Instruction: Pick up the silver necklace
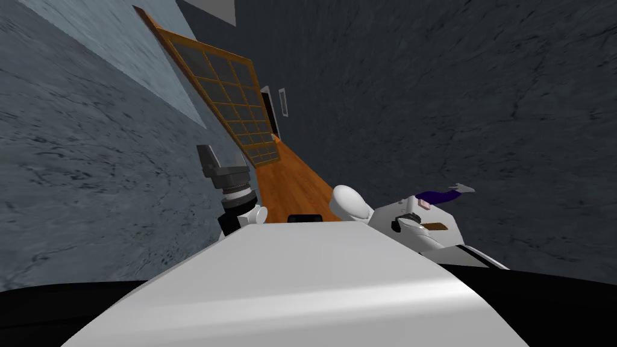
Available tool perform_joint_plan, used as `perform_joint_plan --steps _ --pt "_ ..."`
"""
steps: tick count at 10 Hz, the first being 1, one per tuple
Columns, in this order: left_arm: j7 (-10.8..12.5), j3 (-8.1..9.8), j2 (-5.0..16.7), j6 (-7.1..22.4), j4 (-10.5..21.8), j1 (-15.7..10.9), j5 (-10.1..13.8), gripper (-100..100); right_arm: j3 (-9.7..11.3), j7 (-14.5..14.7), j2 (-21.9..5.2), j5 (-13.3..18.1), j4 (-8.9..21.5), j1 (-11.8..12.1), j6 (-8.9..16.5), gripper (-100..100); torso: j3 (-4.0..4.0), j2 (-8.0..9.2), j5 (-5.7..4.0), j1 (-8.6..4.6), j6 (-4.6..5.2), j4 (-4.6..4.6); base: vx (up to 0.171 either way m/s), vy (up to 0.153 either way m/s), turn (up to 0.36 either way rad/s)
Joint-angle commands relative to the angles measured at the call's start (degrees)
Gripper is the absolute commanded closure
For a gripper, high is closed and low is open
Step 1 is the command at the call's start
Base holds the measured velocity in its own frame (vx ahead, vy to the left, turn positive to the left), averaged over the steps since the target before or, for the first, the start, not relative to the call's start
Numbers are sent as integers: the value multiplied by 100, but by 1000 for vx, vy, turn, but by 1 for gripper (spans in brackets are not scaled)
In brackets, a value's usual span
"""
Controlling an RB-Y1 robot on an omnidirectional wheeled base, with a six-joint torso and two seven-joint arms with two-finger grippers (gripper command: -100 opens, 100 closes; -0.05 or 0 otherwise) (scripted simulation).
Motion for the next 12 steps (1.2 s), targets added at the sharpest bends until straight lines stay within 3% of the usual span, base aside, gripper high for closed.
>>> perform_joint_plan --steps 1,2,4,5,6,8,9,10,12 --pt "0 0 0 0 0 0 0 0 16 0 -37 -228 -67 58 16 -100 0 0 0 0 0 0 -4 -16 10" --pt "0 0 0 0 0 1 0 0 82 -334 -127 -292 232 146 129 -100 -11 -19 -2 -5 2 -4 -77 8 383" --pt "0 0 0 0 0 -1 0 0 82 -361 -127 -292 232 146 129 -100 3 7 1 6 -4 1 -86 17 229" --pt "0 0 0 0 0 1 0 0 148 -566 -216 -357 468 234 242 -100 -2 -4 0 3 3 -1 -114 13 359" --pt "0 0 0 0 0 -1 0 0 148 -462 -216 -381 347 234 242 -100 5 12 1 3 -4 2 -125 23 416" --pt "0 0 0 0 0 1 0 0 148 -723 -216 -357 532 234 242 -100 -2 -4 0 2 5 -1 -27 15 24" --pt "0 1 0 0 0 1 0 0 159 -656 -215 -319 554 195 220 -100 -12 -21 -1 -2 6 -5 2 5 -15" --pt "0 1 0 0 0 1 0 0 160 -691 -215 -317 562 196 219 100 -16 -27 -2 -5 3 -6 0 0 0" --pt "0 1 0 0 0 1 0 0 164 -683 -216 -313 562 199 219 100 -16 -29 -3 -8 5 -5 0 0 0"
